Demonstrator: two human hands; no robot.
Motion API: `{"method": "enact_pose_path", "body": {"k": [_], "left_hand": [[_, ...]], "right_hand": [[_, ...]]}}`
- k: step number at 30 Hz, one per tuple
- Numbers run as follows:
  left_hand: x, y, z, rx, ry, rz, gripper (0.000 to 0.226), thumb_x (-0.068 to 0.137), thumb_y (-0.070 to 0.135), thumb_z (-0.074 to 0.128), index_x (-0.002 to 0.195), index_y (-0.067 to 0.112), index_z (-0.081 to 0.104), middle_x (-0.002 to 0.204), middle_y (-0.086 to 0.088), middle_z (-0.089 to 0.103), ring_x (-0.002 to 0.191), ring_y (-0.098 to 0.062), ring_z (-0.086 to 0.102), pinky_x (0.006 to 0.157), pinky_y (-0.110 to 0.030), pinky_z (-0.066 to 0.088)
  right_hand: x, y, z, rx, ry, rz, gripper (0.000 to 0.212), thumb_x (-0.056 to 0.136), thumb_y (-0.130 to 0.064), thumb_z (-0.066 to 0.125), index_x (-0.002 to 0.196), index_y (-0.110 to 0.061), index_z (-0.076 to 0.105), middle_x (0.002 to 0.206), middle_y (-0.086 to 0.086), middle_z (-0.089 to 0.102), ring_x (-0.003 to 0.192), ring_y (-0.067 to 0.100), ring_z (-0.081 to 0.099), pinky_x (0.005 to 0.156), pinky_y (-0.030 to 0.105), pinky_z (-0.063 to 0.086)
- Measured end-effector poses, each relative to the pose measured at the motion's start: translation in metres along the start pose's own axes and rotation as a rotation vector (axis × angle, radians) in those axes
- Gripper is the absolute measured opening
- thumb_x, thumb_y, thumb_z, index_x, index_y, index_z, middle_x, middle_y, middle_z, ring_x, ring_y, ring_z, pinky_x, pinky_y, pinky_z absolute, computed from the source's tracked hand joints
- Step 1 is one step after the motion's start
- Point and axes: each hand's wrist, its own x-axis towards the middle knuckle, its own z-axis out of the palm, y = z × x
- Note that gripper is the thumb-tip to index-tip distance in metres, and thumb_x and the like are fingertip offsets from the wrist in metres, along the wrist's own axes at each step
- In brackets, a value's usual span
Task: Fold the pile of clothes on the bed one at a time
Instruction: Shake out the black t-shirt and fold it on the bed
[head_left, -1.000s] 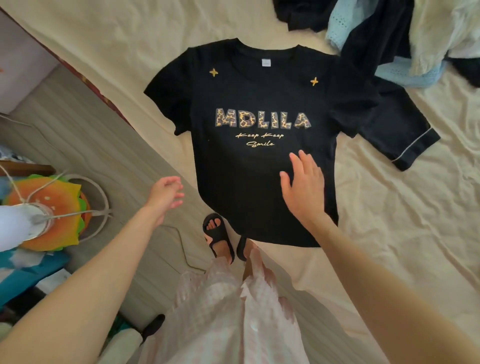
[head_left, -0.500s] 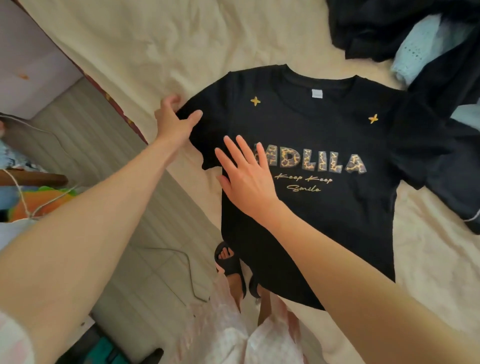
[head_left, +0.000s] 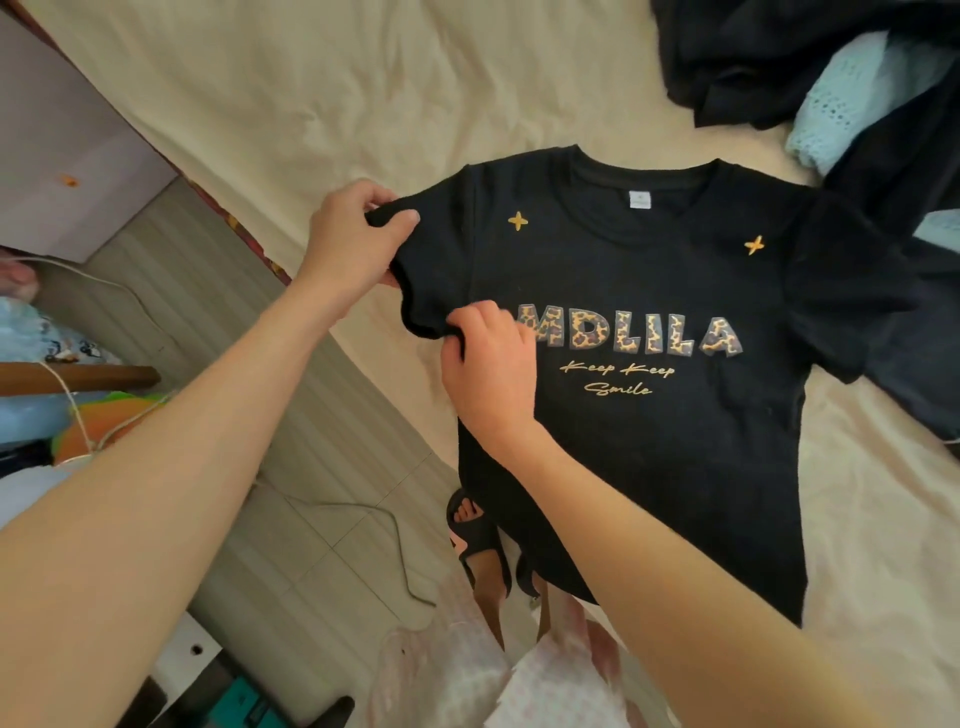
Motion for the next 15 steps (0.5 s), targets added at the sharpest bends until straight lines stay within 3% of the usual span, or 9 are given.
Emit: {"method": "enact_pose_path", "body": {"k": [2, 4, 6, 8, 12, 14, 15], "left_hand": [[-0.004, 0.017, 0.018, -0.029, -0.014, 0.051, 0.008, 0.088, 0.018, 0.06, 0.096, 0.016, 0.059, 0.087, 0.002, 0.059, 0.079, -0.013, 0.064, 0.05, -0.028, 0.057], [-0.014, 0.034, 0.043, -0.027, -0.134, 0.103, 0.012, 0.089, 0.019, 0.06, 0.101, 0.018, 0.062, 0.086, 0.001, 0.06, 0.073, -0.013, 0.064, 0.051, -0.026, 0.056], [-0.026, 0.042, 0.068, 0.058, -0.372, 0.143, 0.02, 0.09, 0.024, 0.059, 0.109, 0.019, 0.062, 0.085, 0.004, 0.062, 0.066, -0.008, 0.064, 0.053, -0.018, 0.053], [-0.035, 0.036, 0.083, 0.085, -0.447, 0.135, 0.016, 0.092, 0.03, 0.056, 0.105, 0.024, 0.063, 0.082, 0.01, 0.064, 0.067, -0.002, 0.063, 0.057, -0.014, 0.049], [-0.042, -0.004, 0.078, 0.029, -0.028, -0.002, 0.019, 0.094, 0.021, 0.053, 0.112, 0.019, 0.059, 0.099, 0.007, 0.059, 0.088, -0.005, 0.056, 0.069, -0.008, 0.043], [-0.047, -0.025, 0.073, 0.011, 0.021, -0.133, 0.024, 0.094, 0.024, 0.054, 0.117, 0.017, 0.055, 0.106, 0.005, 0.055, 0.095, -0.009, 0.054, 0.072, -0.01, 0.043], [-0.05, -0.034, 0.073, 0.001, -0.013, -0.177, 0.025, 0.094, 0.026, 0.054, 0.117, 0.017, 0.054, 0.106, 0.005, 0.055, 0.098, -0.012, 0.055, 0.077, -0.017, 0.047]], "right_hand": [[-0.016, 0.003, -0.014, 0.292, -0.082, 0.22, 0.02, 0.091, -0.007, 0.051, 0.107, -0.01, 0.062, 0.099, -0.003, 0.062, 0.089, 0.011, 0.058, 0.081, 0.028, 0.046], [-0.031, 0.017, -0.03, 0.536, -0.183, 0.451, 0.019, 0.095, -0.011, 0.049, 0.107, -0.019, 0.061, 0.099, -0.012, 0.061, 0.091, 0.0, 0.058, 0.081, 0.02, 0.046], [-0.041, 0.037, -0.046, 0.746, -0.207, 0.675, 0.018, 0.097, -0.015, 0.047, 0.099, -0.027, 0.06, 0.102, -0.01, 0.065, 0.094, 0.002, 0.063, 0.084, 0.021, 0.05], [-0.042, 0.056, -0.06, 0.909, -0.163, 0.876, 0.014, 0.098, -0.02, 0.047, 0.101, -0.025, 0.06, 0.103, -0.004, 0.068, 0.095, 0.008, 0.066, 0.085, 0.026, 0.053], [-0.028, 0.08, -0.075, 0.974, -0.14, 0.967, 0.022, 0.097, -0.03, 0.049, 0.113, -0.018, 0.057, 0.107, 0.004, 0.068, 0.097, 0.014, 0.067, 0.088, 0.032, 0.054], [-0.011, 0.078, -0.076, 0.989, -0.156, 0.955, 0.027, 0.095, -0.032, 0.053, 0.117, -0.016, 0.055, 0.107, 0.004, 0.067, 0.097, 0.015, 0.067, 0.085, 0.031, 0.055], [-0.001, 0.075, -0.075, 0.976, -0.151, 0.955, 0.027, 0.094, -0.032, 0.055, 0.115, -0.015, 0.056, 0.105, 0.004, 0.066, 0.095, 0.015, 0.066, 0.083, 0.03, 0.055]]}}
